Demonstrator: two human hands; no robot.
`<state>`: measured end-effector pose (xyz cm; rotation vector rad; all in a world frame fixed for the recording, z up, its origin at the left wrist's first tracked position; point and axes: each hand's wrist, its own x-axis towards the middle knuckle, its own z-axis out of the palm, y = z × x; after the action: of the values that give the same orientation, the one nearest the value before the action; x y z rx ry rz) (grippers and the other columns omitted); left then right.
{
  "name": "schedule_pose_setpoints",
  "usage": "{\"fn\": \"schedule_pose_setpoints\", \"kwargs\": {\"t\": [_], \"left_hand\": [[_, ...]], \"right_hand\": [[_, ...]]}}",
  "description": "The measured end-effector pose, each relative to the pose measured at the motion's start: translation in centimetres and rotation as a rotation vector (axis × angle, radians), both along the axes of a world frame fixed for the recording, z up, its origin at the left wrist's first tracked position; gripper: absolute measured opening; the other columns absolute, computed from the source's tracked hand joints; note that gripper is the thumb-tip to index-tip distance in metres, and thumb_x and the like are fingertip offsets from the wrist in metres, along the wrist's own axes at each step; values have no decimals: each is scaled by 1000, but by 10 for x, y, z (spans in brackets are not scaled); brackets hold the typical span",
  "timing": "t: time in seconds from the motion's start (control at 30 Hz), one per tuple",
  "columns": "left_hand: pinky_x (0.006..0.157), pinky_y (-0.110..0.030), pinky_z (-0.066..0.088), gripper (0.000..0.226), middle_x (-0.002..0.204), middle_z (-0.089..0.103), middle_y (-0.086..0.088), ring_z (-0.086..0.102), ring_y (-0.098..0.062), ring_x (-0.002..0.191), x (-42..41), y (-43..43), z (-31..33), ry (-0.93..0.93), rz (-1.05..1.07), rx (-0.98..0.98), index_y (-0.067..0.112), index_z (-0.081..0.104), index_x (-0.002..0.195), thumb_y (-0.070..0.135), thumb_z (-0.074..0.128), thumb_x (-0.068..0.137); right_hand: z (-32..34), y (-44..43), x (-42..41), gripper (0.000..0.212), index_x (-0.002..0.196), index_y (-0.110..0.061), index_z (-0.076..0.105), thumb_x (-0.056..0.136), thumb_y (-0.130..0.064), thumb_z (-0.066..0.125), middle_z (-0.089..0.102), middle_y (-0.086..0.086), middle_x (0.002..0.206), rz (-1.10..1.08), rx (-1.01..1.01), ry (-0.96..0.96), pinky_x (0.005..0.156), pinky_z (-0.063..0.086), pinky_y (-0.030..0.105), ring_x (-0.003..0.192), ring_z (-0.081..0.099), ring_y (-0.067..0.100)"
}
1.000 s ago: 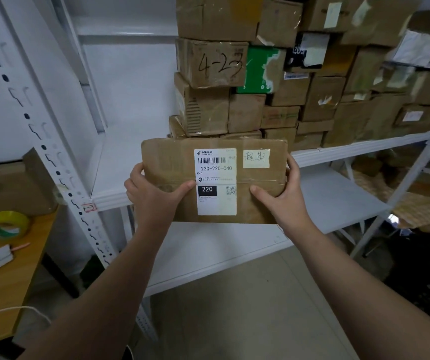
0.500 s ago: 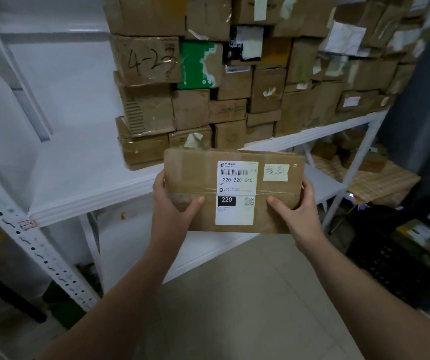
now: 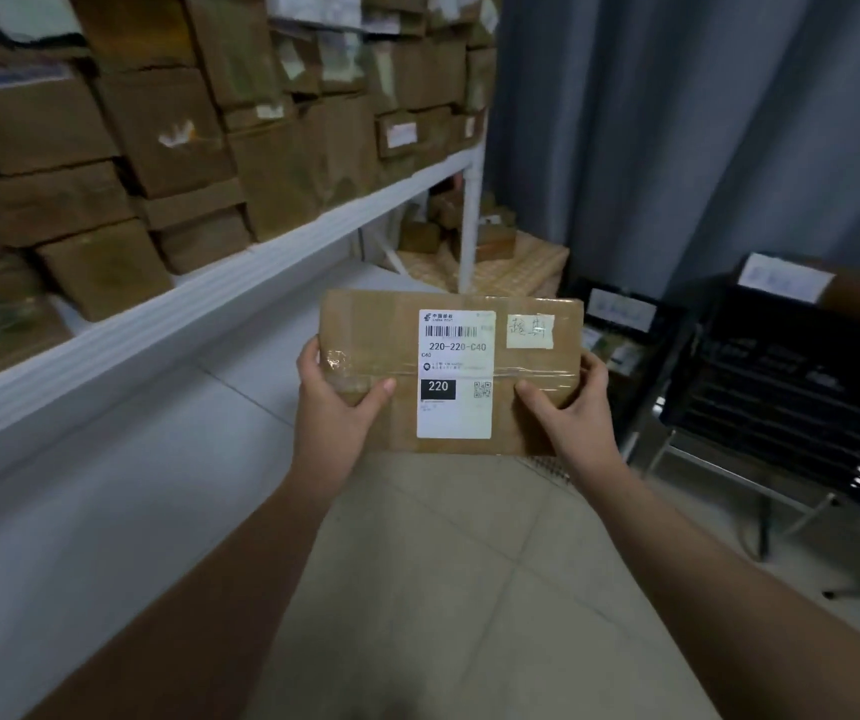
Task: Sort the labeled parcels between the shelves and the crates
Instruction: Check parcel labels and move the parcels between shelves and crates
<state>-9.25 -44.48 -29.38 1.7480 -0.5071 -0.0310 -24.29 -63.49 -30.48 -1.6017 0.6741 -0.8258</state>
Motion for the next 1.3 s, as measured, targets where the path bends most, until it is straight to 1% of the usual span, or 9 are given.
{"fn": "schedule_pose_setpoints", "kwargs": {"t": [0.2, 0.33, 0.5, 0.63, 0.73, 0.87, 0.93, 1.2, 1.3], "left_hand": [[93, -26, 41, 92, 134, 48, 1, 51, -13, 114, 14, -97, -17, 73, -149, 72, 21, 18, 146, 32, 77, 77], [75, -13, 39, 84, 117, 51, 10, 51, -7, 99, 32, -156, -38, 89, -236, 149, 17, 28, 142, 34, 77, 77], [72, -9, 38, 76, 117, 53, 5, 53, -10, 102, 74, -234, -56, 114, -351, 191, 13, 33, 138, 26, 77, 77], [84, -21, 41, 79, 127, 52, 0, 52, -13, 109, 120, -301, -56, 110, -417, 191, 12, 30, 140, 26, 76, 78], [83, -20, 42, 80, 129, 52, 1, 52, -13, 111, 148, -352, -57, 110, -474, 199, 14, 28, 141, 29, 75, 78], [92, -31, 45, 80, 128, 52, 4, 53, -17, 115, 173, -419, -65, 108, -515, 240, 17, 27, 141, 34, 74, 79], [96, -35, 45, 81, 130, 50, 4, 51, -19, 118, 185, -457, -68, 89, -543, 249, 18, 26, 142, 37, 74, 78], [92, -29, 39, 83, 123, 46, 10, 48, -10, 110, 220, -610, -89, 41, -576, 261, 19, 22, 144, 37, 72, 81], [93, -33, 40, 79, 123, 47, 12, 49, -13, 111, 230, -649, -120, 100, -560, 325, 24, 23, 142, 39, 71, 81]], "right_hand": [[-18, -67, -19, 68, 129, -26, 33, 78, -25, 78, 55, -3, 126, -163, 71, 34, 96, 48, 34, 113, 56, 10], [-39, -108, -18, 69, 127, -30, 32, 77, -31, 78, 55, -3, 126, -231, 152, 100, 96, 49, 36, 113, 56, 14], [-53, -167, 11, 67, 127, -30, 33, 77, -32, 77, 55, 0, 126, -303, 220, 161, 95, 51, 41, 111, 57, 16], [-49, -225, 48, 74, 135, -23, 32, 78, -30, 77, 55, 0, 126, -359, 219, 179, 94, 51, 42, 109, 57, 16], [-47, -267, 71, 75, 136, -21, 31, 78, -31, 77, 55, -1, 125, -405, 207, 180, 93, 51, 38, 106, 57, 12], [-51, -323, 89, 79, 139, -21, 30, 77, -33, 78, 53, 0, 128, -454, 227, 195, 94, 50, 38, 112, 55, 17], [-52, -357, 95, 79, 138, -23, 30, 76, -33, 78, 52, -2, 127, -463, 224, 196, 89, 51, 32, 111, 55, 14], [-73, -501, 127, 78, 142, -25, 28, 80, -35, 74, 49, -12, 125, -525, 120, 286, 89, 40, 26, 112, 47, 7], [-98, -544, 144, 75, 142, -24, 31, 81, -34, 73, 49, -6, 134, -558, 87, 381, 100, 41, 32, 119, 47, 11]]}}
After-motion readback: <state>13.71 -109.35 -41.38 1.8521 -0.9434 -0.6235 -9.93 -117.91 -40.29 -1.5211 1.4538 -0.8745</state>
